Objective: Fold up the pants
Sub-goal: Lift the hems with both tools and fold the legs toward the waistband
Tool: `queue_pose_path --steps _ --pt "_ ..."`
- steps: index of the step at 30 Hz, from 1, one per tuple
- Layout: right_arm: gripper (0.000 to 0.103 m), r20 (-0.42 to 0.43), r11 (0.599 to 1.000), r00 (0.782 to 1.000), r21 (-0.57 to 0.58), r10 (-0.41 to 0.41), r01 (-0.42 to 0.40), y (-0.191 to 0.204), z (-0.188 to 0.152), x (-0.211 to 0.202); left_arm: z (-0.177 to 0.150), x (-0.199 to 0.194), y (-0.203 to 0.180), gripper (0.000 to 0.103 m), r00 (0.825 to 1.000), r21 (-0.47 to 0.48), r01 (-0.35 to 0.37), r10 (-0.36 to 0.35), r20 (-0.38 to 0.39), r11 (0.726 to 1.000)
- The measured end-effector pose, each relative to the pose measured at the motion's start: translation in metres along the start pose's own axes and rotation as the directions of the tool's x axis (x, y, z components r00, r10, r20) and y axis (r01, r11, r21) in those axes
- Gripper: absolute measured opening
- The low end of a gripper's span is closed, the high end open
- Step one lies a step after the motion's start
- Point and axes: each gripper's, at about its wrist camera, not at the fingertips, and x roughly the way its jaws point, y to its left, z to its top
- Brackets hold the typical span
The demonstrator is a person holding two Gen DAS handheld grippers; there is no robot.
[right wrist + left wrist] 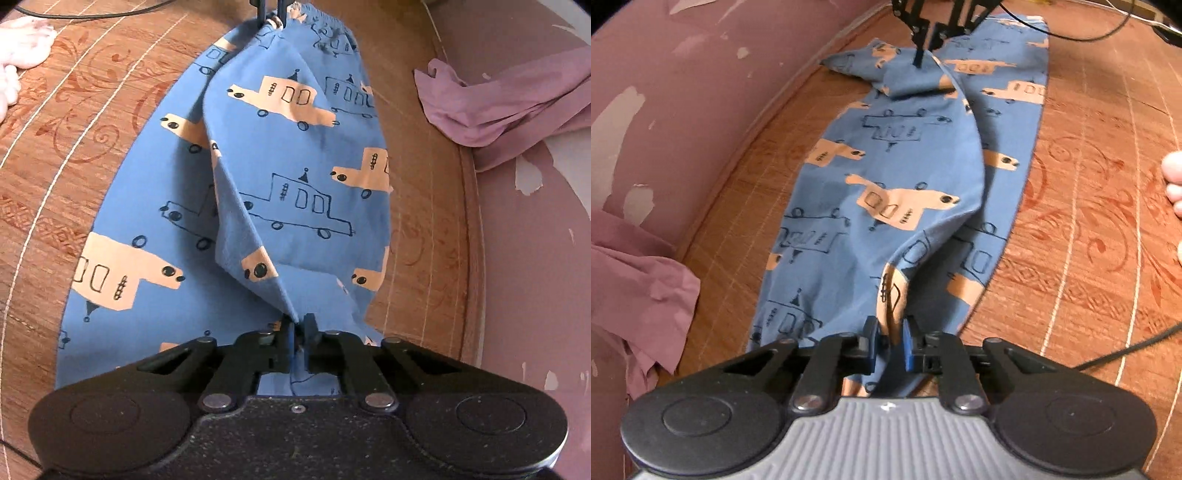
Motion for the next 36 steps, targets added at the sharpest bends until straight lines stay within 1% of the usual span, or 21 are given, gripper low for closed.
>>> queue_pose_path --steps 1,2,3,7,10,14,16,17,19,21,22,23,24,26,28,29,30,31,33,34,36 --pt "0.004 0.001 1.000 1.000 -0.002 -0.004 0.004 0.002 -0.001 -0.002 -0.001 -0.001 -0.001 0.022 1.000 0.004 -0.008 0.008 0.005 1.000" --pt "0.004 0.001 1.000 1.000 -0.004 -0.007 0.007 0.004 -0.002 -0.003 0.000 -0.002 -0.001 0.028 1.000 0.009 -0.008 0.008 0.003 1.000" --pt "0.004 0.001 1.000 1.000 -0.006 -0.008 0.008 0.006 -0.003 -0.004 0.000 -0.003 0.000 0.031 1.000 0.011 -0.010 0.010 0.001 1.000" --pt "0.002 0.002 1.000 1.000 -0.015 -0.018 0.018 0.014 -0.005 -0.007 -0.001 -0.005 0.005 0.030 1.000 0.016 -0.016 0.017 -0.015 1.000" --pt "0.002 0.005 1.000 1.000 -0.010 -0.027 0.027 0.016 -0.006 -0.006 -0.003 -0.004 0.013 0.023 0.999 -0.011 -0.014 0.014 -0.031 1.000" --pt "0.000 0.013 0.999 0.999 -0.003 -0.050 0.050 0.018 -0.007 -0.008 -0.004 0.000 0.014 0.003 0.998 -0.028 -0.039 0.037 -0.046 0.999" --pt "0.000 0.012 0.997 0.997 0.016 -0.079 0.078 0.017 -0.007 -0.008 -0.005 0.000 0.012 0.001 0.996 -0.039 -0.079 0.077 -0.038 0.996" --pt "0.000 0.015 0.995 0.995 0.031 -0.096 0.096 0.017 -0.008 -0.008 -0.005 0.000 0.011 0.000 0.992 -0.047 -0.125 0.124 -0.033 0.991" --pt "0.000 0.021 0.986 0.989 0.085 -0.149 0.146 0.015 -0.008 -0.011 -0.005 0.001 0.009 0.000 0.975 -0.062 -0.221 0.219 -0.035 0.973" --pt "0.000 0.026 0.967 0.977 0.153 -0.210 0.204 0.013 -0.008 -0.015 -0.005 0.001 0.010 0.000 0.953 -0.084 -0.301 0.299 -0.036 0.950" --pt "0.000 0.026 0.953 0.968 0.184 -0.249 0.240 0.013 -0.008 -0.018 -0.004 -0.001 0.011 0.000 0.939 -0.091 -0.343 0.341 -0.033 0.935" --pt "0.000 0.022 0.941 0.959 0.202 -0.282 0.272 0.013 -0.008 -0.021 -0.004 -0.003 0.012 0.000 0.922 -0.095 -0.387 0.386 -0.024 0.917" --pt "0.000 0.010 0.925 0.947 0.219 -0.322 0.312 0.013 -0.008 -0.023 -0.002 -0.006 0.014 0.000 0.900 -0.104 -0.435 0.436 -0.014 0.895" --pt "0.000 -0.021 0.881 0.912 0.251 -0.410 0.401 0.017 -0.007 -0.032 0.000 -0.012 0.019 0.000 0.853 -0.126 -0.518 0.522 -0.002 0.846" --pt "0.000 -0.053 0.839 0.877 0.270 -0.478 0.473 0.028 -0.004 -0.044 -0.001 -0.019 0.019 0.000 0.816 -0.126 -0.571 0.578 0.021 0.811" --pt "0.000 -0.061 0.831 0.866 0.254 -0.496 0.494 0.038 -0.002 -0.049 -0.004 -0.021 0.015 0.000 0.806 -0.109 -0.584 0.591 0.040 0.804" --pt "0.000 -0.066 0.834 0.861 0.224 -0.504 0.505 0.050 0.002 -0.052 -0.007 -0.023 0.012 0.000 0.812 -0.101 -0.575 0.581 0.052 0.812" --pt "0.000 -0.072 0.841 0.863 0.194 -0.500 0.504 0.064 0.006 -0.054 -0.012 -0.023 0.007 0.000 0.833 -0.092 -0.545 0.551 0.055 0.833" --pt "0.000 -0.074 0.867 0.883 0.169 -0.463 0.469 0.087 0.013 -0.052 -0.019 -0.018 -0.006 0.000 0.862 -0.040 -0.505 0.506 0.040 0.862" --pt "0.000 -0.076 0.882 0.895 0.151 -0.439 0.446 0.100 0.015 -0.049 -0.024 -0.015 -0.014 0.000 0.875 0.007 -0.483 0.483 0.043 0.875" --pt "0.000 -0.082 0.903 0.910 0.118 -0.405 0.413 0.117 0.019 -0.041 -0.031 -0.007 -0.027 0.000 0.891 0.077 -0.454 0.453 0.035 0.888"
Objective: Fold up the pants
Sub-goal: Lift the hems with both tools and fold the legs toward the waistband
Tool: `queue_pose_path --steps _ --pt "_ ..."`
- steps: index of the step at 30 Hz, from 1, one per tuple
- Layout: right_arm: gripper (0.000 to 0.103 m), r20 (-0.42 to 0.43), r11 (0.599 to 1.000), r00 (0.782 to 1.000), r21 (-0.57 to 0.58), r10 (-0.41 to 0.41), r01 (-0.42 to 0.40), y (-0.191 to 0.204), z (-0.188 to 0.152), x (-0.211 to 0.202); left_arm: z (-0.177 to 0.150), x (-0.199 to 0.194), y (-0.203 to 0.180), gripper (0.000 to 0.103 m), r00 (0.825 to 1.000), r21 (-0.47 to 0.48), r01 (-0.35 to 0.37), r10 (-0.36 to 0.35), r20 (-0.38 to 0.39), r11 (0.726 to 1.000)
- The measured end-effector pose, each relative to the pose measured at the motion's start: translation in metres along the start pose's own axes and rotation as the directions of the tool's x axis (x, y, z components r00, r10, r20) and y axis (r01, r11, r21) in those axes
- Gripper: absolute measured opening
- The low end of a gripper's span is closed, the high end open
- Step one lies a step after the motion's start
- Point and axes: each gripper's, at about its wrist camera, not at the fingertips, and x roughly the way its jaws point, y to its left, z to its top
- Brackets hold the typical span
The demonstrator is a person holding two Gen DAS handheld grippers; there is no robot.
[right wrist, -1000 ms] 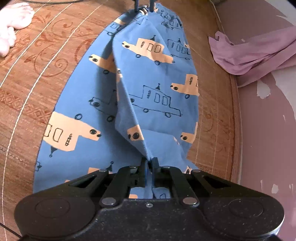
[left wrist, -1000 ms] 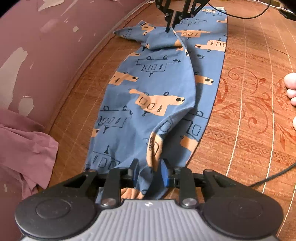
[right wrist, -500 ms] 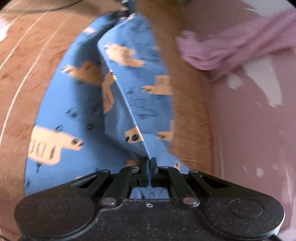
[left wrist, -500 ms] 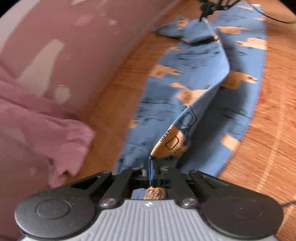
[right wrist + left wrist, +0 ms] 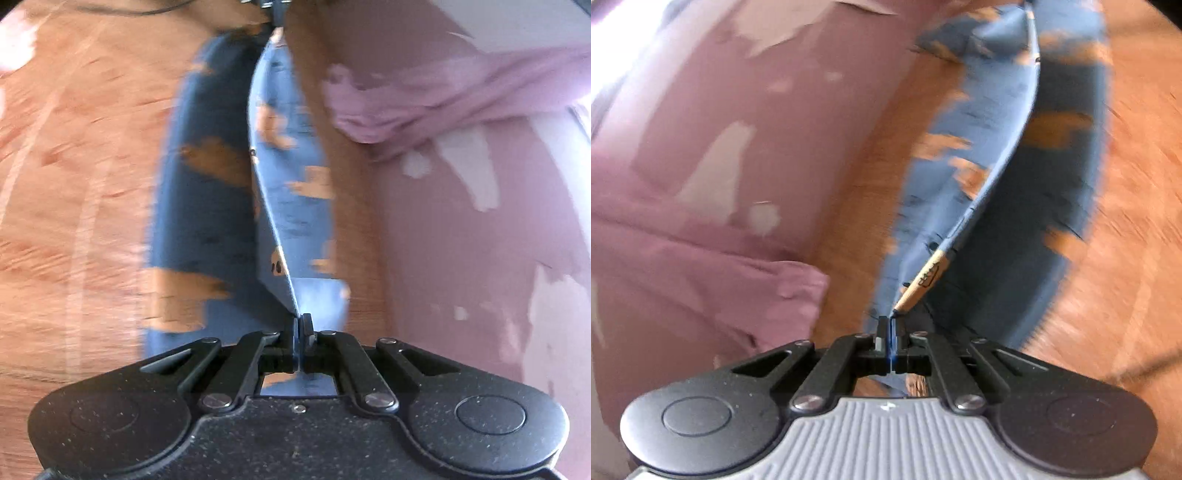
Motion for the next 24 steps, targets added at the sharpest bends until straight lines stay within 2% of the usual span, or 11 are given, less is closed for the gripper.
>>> queue_pose_path --steps 3,10,13,16,21,24 --pt "0.000 -0.009 0.999 0.999 0.021 0.047 -0.047 0.013 0.005 0.001 -0.008 -0.002 -0.014 0.000 1.000 0.070 0.027 -0.027 0.002 0.997" --pt "0.000 -0.006 0.995 0.996 0.048 0.086 -0.086 0.016 0.012 -0.005 -0.013 0.005 -0.016 0.000 0.997 0.095 0.080 -0.080 0.000 0.992" --pt "0.000 -0.002 0.994 0.995 0.044 0.096 -0.095 0.018 0.012 -0.009 -0.016 0.009 -0.016 0.000 0.997 0.098 0.081 -0.081 -0.001 0.992" --pt "0.000 0.007 0.994 0.996 0.067 0.084 -0.084 0.017 0.011 -0.020 -0.018 0.005 -0.014 0.000 0.998 0.097 0.062 -0.062 0.006 0.993" --pt "0.000 0.039 0.988 0.998 0.146 0.052 -0.057 -0.002 0.018 -0.032 -0.015 0.001 -0.004 0.000 1.000 0.100 -0.015 0.014 0.008 0.995" --pt "0.000 0.061 0.985 0.996 0.160 0.062 -0.071 -0.006 0.025 -0.040 -0.013 -0.002 0.005 0.000 0.999 0.103 -0.038 0.036 0.015 0.994"
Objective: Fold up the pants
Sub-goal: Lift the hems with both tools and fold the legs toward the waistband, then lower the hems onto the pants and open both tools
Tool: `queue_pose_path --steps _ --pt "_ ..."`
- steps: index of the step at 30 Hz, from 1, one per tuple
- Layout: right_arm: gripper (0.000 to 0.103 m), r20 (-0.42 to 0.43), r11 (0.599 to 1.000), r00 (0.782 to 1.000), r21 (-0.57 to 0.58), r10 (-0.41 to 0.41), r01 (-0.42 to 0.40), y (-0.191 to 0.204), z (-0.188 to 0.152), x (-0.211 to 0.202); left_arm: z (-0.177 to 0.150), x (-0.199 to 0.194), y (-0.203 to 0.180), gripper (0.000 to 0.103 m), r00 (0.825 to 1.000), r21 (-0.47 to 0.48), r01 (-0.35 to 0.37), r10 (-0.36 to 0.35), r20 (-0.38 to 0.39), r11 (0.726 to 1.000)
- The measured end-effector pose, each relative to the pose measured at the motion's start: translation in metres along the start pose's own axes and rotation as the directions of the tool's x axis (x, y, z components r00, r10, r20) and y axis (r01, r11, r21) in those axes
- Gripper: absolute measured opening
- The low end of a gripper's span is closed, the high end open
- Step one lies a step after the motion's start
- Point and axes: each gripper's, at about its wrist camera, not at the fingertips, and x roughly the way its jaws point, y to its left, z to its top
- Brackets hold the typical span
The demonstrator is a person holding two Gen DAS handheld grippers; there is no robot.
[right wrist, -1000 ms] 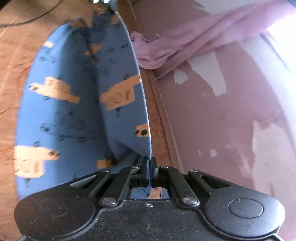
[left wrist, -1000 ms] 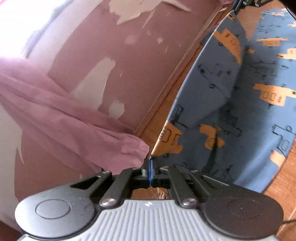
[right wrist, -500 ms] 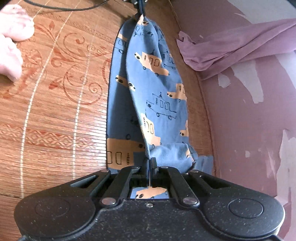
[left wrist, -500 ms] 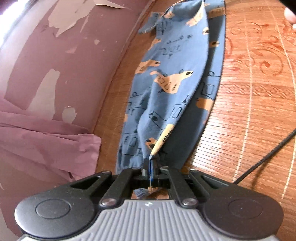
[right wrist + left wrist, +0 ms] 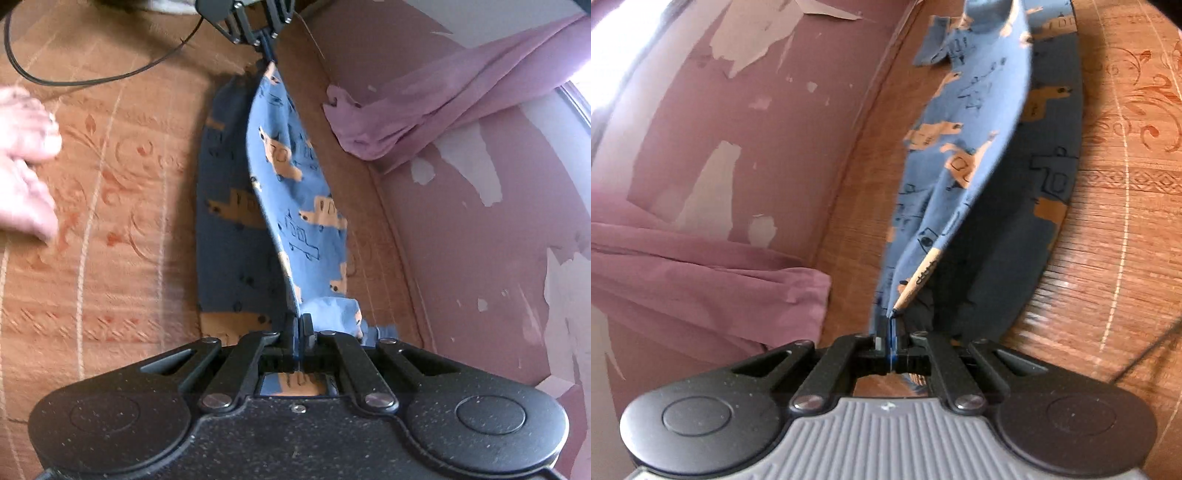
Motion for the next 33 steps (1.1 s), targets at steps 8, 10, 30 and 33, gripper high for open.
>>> queue_pose_path --steps 8,10,30,33 --pt "0.000 -0.041 0.997 0.996 -0.019 0.075 -0.076 0.036 -0.007 0.016 -0.006 0.006 -0.020 0.000 0.991 0.021 0.120 -0.119 -0.057 0.993" --pt "0.000 -0.045 0.997 0.996 0.002 0.083 -0.083 0.039 -0.007 0.019 -0.007 0.007 -0.023 0.000 0.989 0.020 0.131 -0.129 -0.066 0.991" --pt "0.098 -0.134 0.834 0.986 0.529 -0.101 0.158 0.024 -0.045 -0.025 0.052 -0.036 0.013 0.083 0.934 -0.582 0.350 -0.317 0.163 0.734" --pt "0.102 -0.189 0.729 0.962 0.629 -0.194 0.271 0.020 -0.063 -0.038 0.092 -0.034 0.012 0.088 0.891 -0.635 0.452 -0.354 0.285 0.626"
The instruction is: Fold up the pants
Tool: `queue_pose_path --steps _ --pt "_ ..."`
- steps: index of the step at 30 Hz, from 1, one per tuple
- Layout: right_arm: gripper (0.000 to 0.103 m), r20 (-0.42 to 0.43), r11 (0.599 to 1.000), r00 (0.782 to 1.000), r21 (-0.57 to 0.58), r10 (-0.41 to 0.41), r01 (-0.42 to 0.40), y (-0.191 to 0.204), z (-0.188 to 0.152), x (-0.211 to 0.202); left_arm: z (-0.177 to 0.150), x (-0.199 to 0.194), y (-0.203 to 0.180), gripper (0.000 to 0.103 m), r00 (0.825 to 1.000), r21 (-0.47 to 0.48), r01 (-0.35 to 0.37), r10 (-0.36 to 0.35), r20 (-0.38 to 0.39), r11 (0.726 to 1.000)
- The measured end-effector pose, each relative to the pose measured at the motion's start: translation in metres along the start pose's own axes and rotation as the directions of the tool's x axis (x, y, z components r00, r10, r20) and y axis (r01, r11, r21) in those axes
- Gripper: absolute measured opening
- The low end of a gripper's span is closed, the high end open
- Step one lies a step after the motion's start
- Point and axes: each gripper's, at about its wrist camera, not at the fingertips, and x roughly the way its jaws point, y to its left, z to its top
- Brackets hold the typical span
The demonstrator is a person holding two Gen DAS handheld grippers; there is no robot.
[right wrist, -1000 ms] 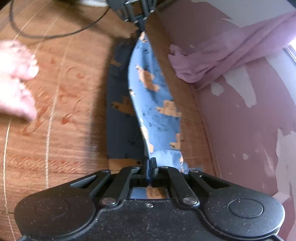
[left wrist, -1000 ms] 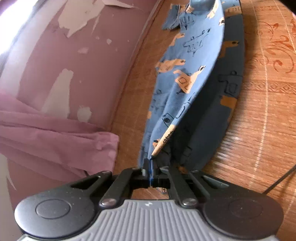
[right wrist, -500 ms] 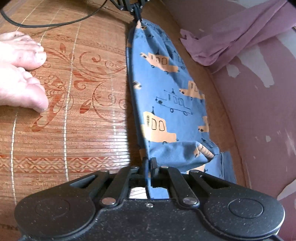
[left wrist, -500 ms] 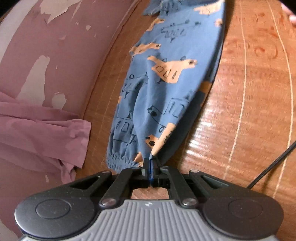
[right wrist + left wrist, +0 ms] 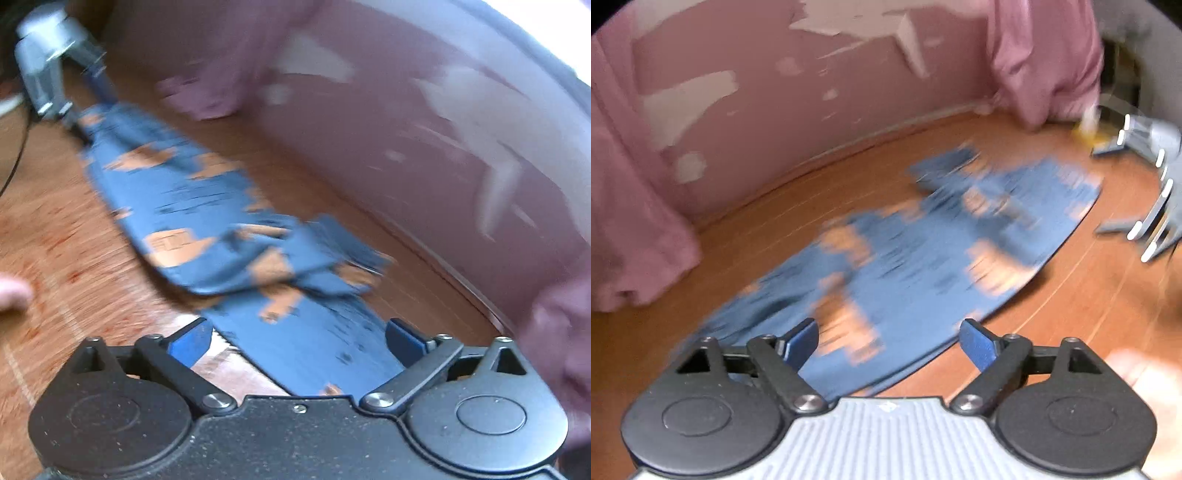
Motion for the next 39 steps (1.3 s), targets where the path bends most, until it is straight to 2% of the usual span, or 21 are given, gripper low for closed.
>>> queue_pose_path --steps 3,6,11,13,16,20,25,28,29,30,32,35,37,39 --pt "0.102 -0.010 0.987 0.997 0.135 -0.083 0.083 -0.019 -0.015 -0.005 0.027 0.016 -0.035 0.088 0.998 0.038 0.041 -0.043 0.052 0.998" --pt "0.102 -0.036 0.972 0.995 0.214 -0.091 0.097 -0.037 -0.030 -0.006 0.043 0.027 -0.074 0.088 0.992 0.071 0.086 -0.091 0.081 0.994" --pt "0.102 -0.037 0.950 0.989 0.277 -0.141 0.145 -0.058 -0.046 -0.012 0.056 0.056 -0.121 0.086 0.988 0.086 0.141 -0.145 0.047 0.986" --pt "0.102 -0.029 0.940 0.991 0.312 -0.133 0.135 -0.064 -0.052 -0.011 0.057 0.068 -0.136 0.084 0.992 0.113 0.120 -0.122 0.014 0.986" --pt "0.102 -0.026 0.926 0.995 0.363 -0.096 0.099 -0.072 -0.058 -0.006 0.056 0.081 -0.152 0.071 0.998 0.149 0.063 -0.060 -0.023 0.987" --pt "0.102 -0.015 0.908 0.998 0.414 -0.059 0.060 -0.079 -0.059 0.001 0.055 0.096 -0.161 0.039 0.998 0.167 0.013 -0.002 -0.067 0.986" --pt "0.102 -0.004 0.898 1.000 0.439 -0.021 0.021 -0.077 -0.060 0.010 0.056 0.105 -0.161 0.034 0.996 0.174 -0.038 0.052 -0.076 0.984" --pt "0.102 0.011 0.891 1.000 0.454 -0.005 0.000 -0.076 -0.061 0.012 0.056 0.110 -0.157 0.020 0.994 0.158 -0.036 0.051 -0.092 0.987" --pt "0.102 0.009 0.889 1.000 0.458 0.001 -0.005 -0.076 -0.061 0.012 0.057 0.112 -0.156 0.011 0.995 0.150 -0.028 0.041 -0.089 0.988" --pt "0.097 0.004 0.886 1.000 0.464 0.010 -0.011 -0.077 -0.060 0.013 0.058 0.112 -0.154 0.002 0.996 0.145 -0.024 0.037 -0.084 0.989" --pt "0.089 -0.004 0.879 0.999 0.475 0.051 -0.043 -0.082 -0.051 0.018 0.059 0.111 -0.151 0.001 0.997 0.124 -0.018 0.026 -0.067 0.992" --pt "0.069 -0.035 0.888 0.991 0.448 0.129 -0.099 -0.096 -0.017 0.039 0.059 0.111 -0.141 0.000 0.998 0.064 0.011 -0.007 -0.059 0.998" --pt "0.061 -0.081 0.880 0.972 0.446 0.222 -0.164 -0.108 0.018 0.067 0.059 0.112 -0.136 0.000 0.998 0.037 0.027 -0.025 -0.058 0.999" --pt "0.056 -0.123 0.846 0.944 0.489 0.307 -0.211 -0.118 0.055 0.099 0.058 0.113 -0.131 0.000 0.998 0.013 0.040 -0.040 -0.053 0.999"
